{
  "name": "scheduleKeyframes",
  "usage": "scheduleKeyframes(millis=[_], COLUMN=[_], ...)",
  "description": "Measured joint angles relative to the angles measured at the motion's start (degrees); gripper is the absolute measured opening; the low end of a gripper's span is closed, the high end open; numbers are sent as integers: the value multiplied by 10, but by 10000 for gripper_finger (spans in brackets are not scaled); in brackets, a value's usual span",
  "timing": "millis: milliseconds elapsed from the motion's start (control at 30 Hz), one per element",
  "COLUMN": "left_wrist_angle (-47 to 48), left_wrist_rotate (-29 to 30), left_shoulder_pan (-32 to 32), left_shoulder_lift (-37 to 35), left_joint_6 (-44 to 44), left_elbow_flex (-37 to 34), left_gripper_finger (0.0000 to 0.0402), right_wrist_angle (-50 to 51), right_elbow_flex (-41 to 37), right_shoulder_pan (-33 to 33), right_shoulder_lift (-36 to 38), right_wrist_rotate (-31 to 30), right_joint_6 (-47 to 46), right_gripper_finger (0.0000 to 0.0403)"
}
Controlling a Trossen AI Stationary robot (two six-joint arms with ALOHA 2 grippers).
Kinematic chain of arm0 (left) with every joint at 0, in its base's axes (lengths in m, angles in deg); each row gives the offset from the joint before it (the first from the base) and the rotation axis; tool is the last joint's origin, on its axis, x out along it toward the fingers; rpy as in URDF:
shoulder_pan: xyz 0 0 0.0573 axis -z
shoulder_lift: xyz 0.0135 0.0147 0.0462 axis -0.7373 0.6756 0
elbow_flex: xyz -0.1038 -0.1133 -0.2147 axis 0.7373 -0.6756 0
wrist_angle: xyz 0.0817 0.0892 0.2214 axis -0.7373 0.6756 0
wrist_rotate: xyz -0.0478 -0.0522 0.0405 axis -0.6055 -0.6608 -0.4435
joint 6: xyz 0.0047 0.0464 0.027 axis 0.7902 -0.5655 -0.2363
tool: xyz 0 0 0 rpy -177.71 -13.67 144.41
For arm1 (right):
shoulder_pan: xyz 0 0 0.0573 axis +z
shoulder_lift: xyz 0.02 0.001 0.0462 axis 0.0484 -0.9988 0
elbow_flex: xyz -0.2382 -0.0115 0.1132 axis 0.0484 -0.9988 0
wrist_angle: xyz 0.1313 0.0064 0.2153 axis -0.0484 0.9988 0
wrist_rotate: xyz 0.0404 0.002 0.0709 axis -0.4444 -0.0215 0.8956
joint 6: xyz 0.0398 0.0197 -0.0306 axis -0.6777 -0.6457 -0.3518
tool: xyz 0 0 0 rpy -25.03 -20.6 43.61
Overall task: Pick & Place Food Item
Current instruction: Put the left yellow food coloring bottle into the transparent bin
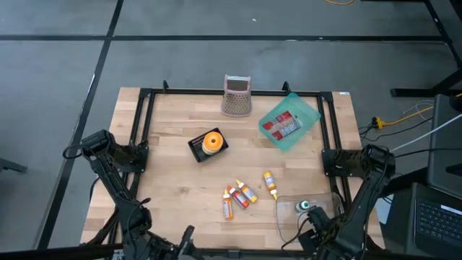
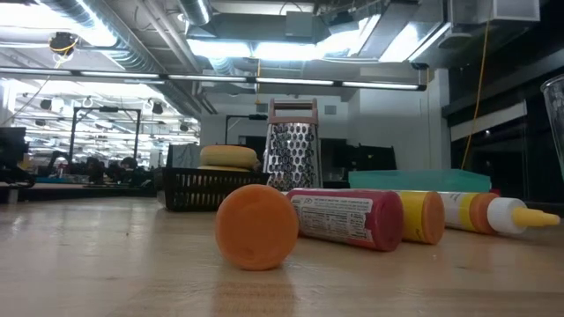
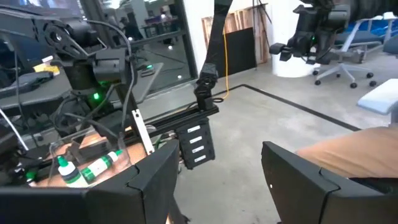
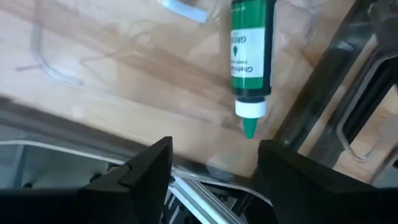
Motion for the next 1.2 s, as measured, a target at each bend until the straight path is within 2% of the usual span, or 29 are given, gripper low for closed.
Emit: scheduleKeyframes(millis=[267, 533, 767, 1000, 1200], left_wrist_angle=[0, 0, 3, 12, 13], left_wrist_rotate=[-15, -29, -29, -28, -28], left_shoulder_pan=[14, 22, 23, 23, 23], left_shoulder_lift=[0, 0, 0, 0, 0], left_joint_6=[-3, -1, 1, 16, 25], left_elbow_flex=[0, 0, 0, 0, 0], left_gripper_finger=[223, 223, 223, 223, 223], right_wrist_angle=[-29, -169, -159, -206, -206], right_elbow_flex=[-18, -154, -176, -211, -218], right_shoulder_pan=[7, 25, 26, 37, 31], right_shoulder_lift=[-8, 38, 83, 83, 83], right_wrist_rotate=[-8, -22, -41, 20, 32], right_joint_6=[1, -20, -22, -29, -35], right_gripper_finger=[210, 205, 205, 205, 205])
